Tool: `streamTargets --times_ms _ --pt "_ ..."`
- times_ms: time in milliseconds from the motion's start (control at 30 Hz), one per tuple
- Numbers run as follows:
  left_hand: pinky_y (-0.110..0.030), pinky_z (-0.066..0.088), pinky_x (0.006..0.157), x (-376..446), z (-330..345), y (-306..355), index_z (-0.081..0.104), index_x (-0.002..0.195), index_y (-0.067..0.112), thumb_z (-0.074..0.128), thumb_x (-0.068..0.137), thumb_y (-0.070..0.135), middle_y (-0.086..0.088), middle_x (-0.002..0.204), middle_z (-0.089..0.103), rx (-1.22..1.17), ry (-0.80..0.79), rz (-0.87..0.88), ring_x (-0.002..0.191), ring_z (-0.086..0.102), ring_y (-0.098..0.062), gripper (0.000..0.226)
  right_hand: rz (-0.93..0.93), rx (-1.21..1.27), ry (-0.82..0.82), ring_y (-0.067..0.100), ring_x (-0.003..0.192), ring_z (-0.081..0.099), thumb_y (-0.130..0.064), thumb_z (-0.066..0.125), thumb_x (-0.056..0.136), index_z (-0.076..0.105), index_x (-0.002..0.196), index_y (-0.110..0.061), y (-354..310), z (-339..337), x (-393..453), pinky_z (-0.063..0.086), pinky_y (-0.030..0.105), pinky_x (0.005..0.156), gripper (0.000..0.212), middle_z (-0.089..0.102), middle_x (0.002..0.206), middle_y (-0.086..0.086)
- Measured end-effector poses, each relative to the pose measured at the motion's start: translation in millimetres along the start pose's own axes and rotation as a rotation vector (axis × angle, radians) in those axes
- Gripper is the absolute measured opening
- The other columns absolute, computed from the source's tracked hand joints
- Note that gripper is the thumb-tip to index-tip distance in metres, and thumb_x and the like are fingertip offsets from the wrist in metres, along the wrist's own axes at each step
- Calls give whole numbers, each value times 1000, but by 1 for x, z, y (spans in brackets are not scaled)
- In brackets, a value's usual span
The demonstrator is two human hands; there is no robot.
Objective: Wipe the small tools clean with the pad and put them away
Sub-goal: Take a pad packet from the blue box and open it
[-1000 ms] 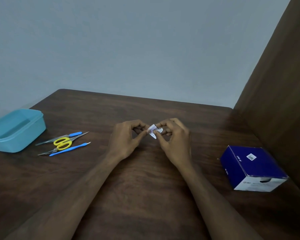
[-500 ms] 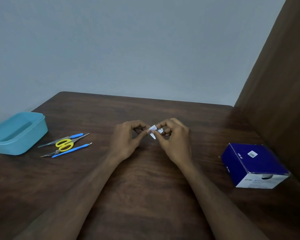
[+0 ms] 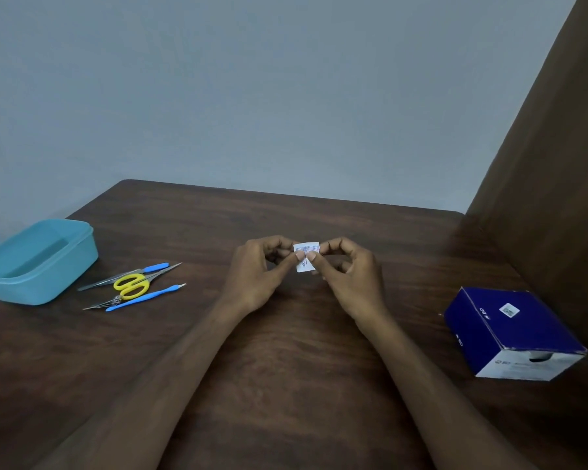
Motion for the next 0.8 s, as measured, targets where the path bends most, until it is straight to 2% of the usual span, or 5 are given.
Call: streamTargets --times_ms 100,233,367,567,800 --pt "-28 62 78 0 -2 2 82 99 23 79 98 26 14 84 80 -26 8 7 81 76 -5 5 40 61 3 15 82 80 -32 90 85 79 103 -25 1 -3 -1 65 54 82 23 82 91 -7" --pt "-32 62 77 -1 -2 1 82 99 23 79 98 28 13 86 81 -21 9 -8 80 76 -6 6 -1 -72 89 7 72 77 -34 92 82 82 95 -27 -5 -11 -4 62 38 66 18 79 87 -15" --pt "-32 62 77 -1 -5 0 83 97 24 80 97 27 13 85 81 -38 26 -27 80 76 -5 4 -66 -130 191 4 68 74 -32 94 78 79 93 -28 -14 -21 -5 49 16 58 21 78 90 -16" --pt "-32 62 80 -1 -4 -1 83 99 23 80 97 27 13 86 81 -40 8 -28 82 76 -7 5 -44 -156 158 7 65 72 -35 91 82 81 92 -29 -9 -18 -6 54 27 60 15 77 96 -19" --pt "-31 62 75 -1 -4 -2 84 98 24 81 96 30 14 84 81 -5 20 -26 79 76 -7 7 -156 -270 117 3 66 64 -31 88 86 85 100 -27 -25 -9 -12 43 10 58 15 71 96 -12"
Point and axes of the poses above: each hand's wrist, its own x-axis towards the middle knuckle, its own z-axis out of the palm, y = z × x, the point moved 10 cm from there along x, towards the middle knuckle
